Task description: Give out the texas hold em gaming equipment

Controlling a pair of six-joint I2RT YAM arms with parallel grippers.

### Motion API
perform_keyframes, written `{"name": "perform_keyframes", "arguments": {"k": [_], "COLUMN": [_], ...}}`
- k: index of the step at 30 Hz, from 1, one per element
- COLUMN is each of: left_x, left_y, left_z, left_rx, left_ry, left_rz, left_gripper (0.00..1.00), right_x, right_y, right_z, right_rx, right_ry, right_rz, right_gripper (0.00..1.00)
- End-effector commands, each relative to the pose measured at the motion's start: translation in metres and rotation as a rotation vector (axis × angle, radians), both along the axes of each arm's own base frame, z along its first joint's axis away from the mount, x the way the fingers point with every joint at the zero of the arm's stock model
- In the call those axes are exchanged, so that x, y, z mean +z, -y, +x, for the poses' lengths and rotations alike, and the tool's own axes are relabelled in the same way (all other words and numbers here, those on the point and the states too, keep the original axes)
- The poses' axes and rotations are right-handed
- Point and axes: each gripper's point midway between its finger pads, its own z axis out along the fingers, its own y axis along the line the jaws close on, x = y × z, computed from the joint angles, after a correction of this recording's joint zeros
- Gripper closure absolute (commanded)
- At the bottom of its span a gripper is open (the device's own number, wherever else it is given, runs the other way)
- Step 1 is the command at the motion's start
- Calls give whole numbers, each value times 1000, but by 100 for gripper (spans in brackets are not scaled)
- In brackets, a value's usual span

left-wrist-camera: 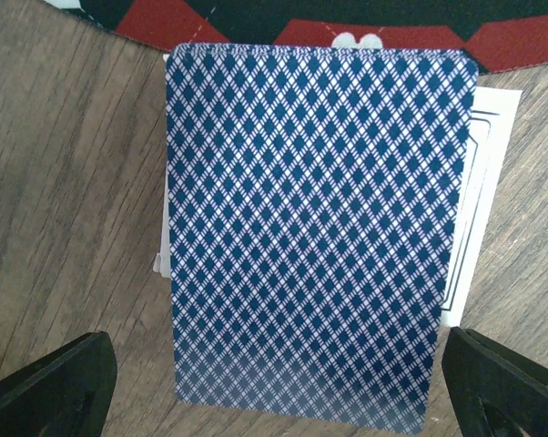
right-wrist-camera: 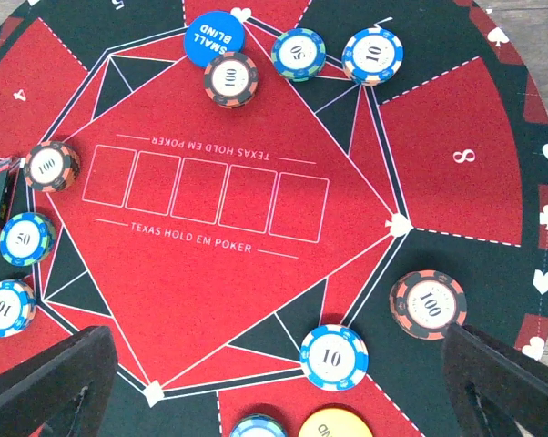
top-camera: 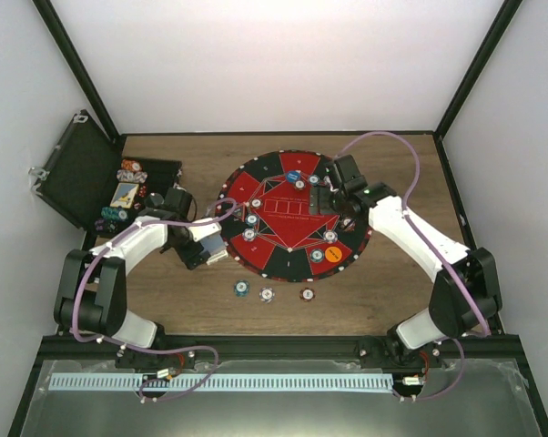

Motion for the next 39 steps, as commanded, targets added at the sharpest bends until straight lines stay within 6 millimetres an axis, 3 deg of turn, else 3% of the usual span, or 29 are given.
{"name": "perform_keyframes", "arguments": {"k": [1, 12, 20, 33, 39], "left_x": [-6, -20, -20, 16, 12], "left_y": [1, -4, -3, 4, 3], "left_z": [0, -3, -4, -1, -3], "left_rx": [8, 10, -4, -48, -42], "left_ry": [-4, -35, -37, 1, -17], "left_rz": [7, 35, 32, -3, 2], "left_gripper": [0, 0, 0, 0, 0], "right_x": [25, 30, 32, 28, 27], "right_y": [-5, -9, -10, -15, -15], "right_z": [-1, -3, -3, -6, -8], "right_rx": [5, 19, 26, 41, 44], "right_ry": [44, 49, 51, 39, 38], "right_rz": [40, 48, 55, 56, 55], "right_gripper": [0, 0, 0, 0, 0]}}
